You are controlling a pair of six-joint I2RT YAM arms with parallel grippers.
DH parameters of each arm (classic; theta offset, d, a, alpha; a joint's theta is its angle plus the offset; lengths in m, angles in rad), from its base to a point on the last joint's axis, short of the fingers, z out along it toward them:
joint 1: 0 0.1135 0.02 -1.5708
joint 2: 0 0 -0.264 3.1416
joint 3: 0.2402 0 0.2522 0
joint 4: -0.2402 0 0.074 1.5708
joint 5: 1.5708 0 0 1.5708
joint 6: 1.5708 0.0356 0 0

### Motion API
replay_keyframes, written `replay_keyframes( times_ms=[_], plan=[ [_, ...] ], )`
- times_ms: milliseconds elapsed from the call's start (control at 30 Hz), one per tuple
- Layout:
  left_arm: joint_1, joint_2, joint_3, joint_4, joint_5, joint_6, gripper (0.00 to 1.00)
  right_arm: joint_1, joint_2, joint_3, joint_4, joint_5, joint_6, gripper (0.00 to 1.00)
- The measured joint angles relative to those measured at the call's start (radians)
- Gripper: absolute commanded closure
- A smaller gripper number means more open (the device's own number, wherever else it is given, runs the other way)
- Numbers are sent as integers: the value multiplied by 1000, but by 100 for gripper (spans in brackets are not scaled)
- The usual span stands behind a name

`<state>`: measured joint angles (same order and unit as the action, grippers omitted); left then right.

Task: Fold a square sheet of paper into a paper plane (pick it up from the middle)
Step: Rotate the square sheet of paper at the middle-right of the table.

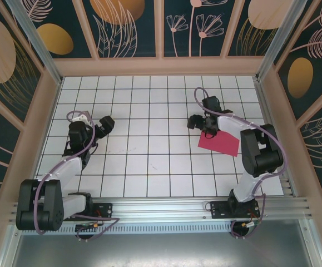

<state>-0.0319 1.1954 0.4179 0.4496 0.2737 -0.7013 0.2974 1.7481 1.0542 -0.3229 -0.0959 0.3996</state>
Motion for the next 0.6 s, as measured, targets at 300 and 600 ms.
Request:
replay_keyframes(
  times_ms=[300, 600],
  plan=[
    [0, -6, 1, -63, 29, 14, 2, 33, 51, 7, 0, 21, 0, 11],
    [0, 4, 12, -87, 37, 20, 2, 208, 51, 8, -13, -39, -134, 12]
  ],
)
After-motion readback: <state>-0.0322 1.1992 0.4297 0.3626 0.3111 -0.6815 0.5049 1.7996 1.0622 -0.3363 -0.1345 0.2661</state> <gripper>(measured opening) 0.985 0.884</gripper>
